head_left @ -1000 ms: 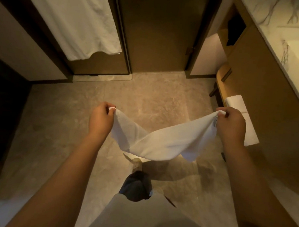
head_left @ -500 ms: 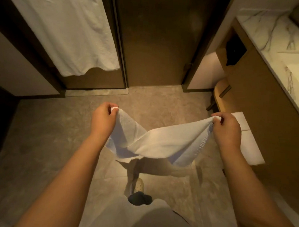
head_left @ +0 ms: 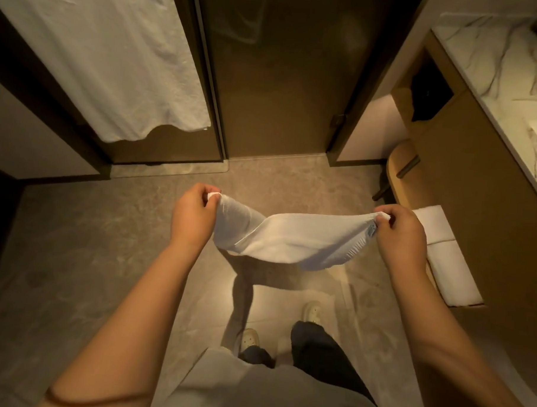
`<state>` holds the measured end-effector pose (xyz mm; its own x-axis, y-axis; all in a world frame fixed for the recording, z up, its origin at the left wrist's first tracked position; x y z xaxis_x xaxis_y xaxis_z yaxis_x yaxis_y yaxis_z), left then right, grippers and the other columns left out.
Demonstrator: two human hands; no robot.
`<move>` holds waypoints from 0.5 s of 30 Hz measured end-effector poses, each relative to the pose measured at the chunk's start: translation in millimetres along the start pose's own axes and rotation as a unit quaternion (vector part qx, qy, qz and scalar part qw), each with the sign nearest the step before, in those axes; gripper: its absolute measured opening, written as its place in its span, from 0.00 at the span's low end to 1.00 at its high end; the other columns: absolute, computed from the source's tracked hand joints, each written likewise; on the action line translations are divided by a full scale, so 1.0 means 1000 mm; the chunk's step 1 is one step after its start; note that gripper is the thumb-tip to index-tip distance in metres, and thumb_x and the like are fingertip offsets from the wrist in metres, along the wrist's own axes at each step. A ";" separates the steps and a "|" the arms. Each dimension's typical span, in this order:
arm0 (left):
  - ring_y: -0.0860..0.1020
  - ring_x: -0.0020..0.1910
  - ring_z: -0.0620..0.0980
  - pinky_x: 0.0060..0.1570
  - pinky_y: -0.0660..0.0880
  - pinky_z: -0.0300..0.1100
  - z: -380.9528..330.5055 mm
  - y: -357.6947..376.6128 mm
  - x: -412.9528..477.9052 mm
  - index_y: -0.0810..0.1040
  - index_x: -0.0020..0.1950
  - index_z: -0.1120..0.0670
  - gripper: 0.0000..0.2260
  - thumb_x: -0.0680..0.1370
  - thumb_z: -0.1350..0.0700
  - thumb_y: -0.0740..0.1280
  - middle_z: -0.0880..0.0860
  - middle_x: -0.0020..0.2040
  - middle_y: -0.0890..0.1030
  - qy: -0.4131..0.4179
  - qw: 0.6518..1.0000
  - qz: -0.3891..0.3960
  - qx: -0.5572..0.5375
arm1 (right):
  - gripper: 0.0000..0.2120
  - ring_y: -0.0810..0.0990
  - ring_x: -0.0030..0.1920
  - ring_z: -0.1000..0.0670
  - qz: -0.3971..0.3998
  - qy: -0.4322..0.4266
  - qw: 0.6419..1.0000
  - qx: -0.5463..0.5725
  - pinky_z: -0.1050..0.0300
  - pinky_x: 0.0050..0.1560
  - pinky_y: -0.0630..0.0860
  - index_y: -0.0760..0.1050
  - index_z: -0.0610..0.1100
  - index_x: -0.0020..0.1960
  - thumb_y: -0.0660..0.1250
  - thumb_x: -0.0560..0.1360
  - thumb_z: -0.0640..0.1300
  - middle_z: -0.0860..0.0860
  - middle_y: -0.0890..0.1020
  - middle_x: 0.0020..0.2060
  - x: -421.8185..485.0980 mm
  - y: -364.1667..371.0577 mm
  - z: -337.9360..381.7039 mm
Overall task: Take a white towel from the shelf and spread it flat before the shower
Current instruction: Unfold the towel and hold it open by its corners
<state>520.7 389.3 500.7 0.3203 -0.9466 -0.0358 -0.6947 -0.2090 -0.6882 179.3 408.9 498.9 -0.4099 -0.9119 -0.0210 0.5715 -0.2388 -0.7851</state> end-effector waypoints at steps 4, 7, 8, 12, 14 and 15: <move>0.76 0.43 0.47 0.40 0.70 0.36 -0.017 0.017 0.008 0.79 0.53 0.53 0.07 0.79 0.56 0.62 0.49 0.45 0.78 -0.001 1.000 -0.002 0.002 | 0.08 0.75 0.47 0.51 0.018 -0.007 1.000 0.006 0.58 0.42 0.69 0.77 0.48 0.53 0.60 0.79 0.44 0.49 0.78 0.52 0.029 -0.004 -0.005; 0.77 0.43 0.47 0.40 0.70 0.38 -0.034 0.031 0.014 0.79 0.53 0.54 0.07 0.79 0.56 0.62 0.49 0.45 0.79 -0.015 1.000 -0.011 0.000 | 0.08 0.74 0.48 0.51 0.040 -0.017 0.999 0.010 0.56 0.45 0.71 0.77 0.47 0.54 0.60 0.79 0.44 0.48 0.78 0.53 0.058 -0.008 -0.010; 0.77 0.44 0.47 0.41 0.71 0.40 -0.040 0.036 0.016 0.79 0.53 0.54 0.07 0.79 0.56 0.62 0.49 0.45 0.79 -0.021 1.000 -0.014 0.000 | 0.08 0.74 0.48 0.51 0.048 -0.024 0.998 0.012 0.55 0.46 0.72 0.77 0.47 0.54 0.60 0.79 0.44 0.48 0.78 0.54 0.068 -0.009 -0.012; 0.76 0.44 0.47 0.42 0.70 0.40 -0.072 0.059 0.031 0.79 0.54 0.54 0.08 0.80 0.57 0.62 0.50 0.46 0.79 -0.029 0.999 -0.039 0.004 | 0.08 0.76 0.49 0.48 0.070 -0.047 0.996 0.026 0.50 0.48 0.75 0.77 0.48 0.52 0.60 0.79 0.43 0.47 0.78 0.52 0.115 -0.019 -0.018; 0.76 0.44 0.47 0.43 0.70 0.40 -0.085 0.069 0.041 0.79 0.53 0.55 0.08 0.79 0.57 0.62 0.50 0.46 0.80 -0.032 0.997 -0.064 0.007 | 0.08 0.76 0.48 0.47 0.077 -0.057 0.995 0.022 0.49 0.47 0.76 0.77 0.49 0.51 0.60 0.79 0.43 0.47 0.78 0.52 0.140 -0.022 -0.020; 0.76 0.44 0.47 0.43 0.70 0.41 -0.089 0.074 0.044 0.79 0.52 0.55 0.07 0.79 0.57 0.62 0.51 0.47 0.80 -0.040 0.996 -0.074 0.006 | 0.08 0.76 0.48 0.47 0.081 -0.059 0.995 0.020 0.50 0.46 0.75 0.77 0.49 0.51 0.59 0.79 0.43 0.47 0.78 0.52 0.151 -0.023 -0.022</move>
<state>425.9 309.8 512.7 0.4691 -0.8831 0.0106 -0.6278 -0.3419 -0.6993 88.7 284.3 500.8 -0.2252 -0.9718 -0.0696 0.6512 -0.0970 -0.7526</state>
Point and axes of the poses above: each hand's wrist, its own x-axis towards the middle knuckle, its own y-axis out of the palm, z = x × y, the point moved 1 cm from there along x, towards the middle knuckle
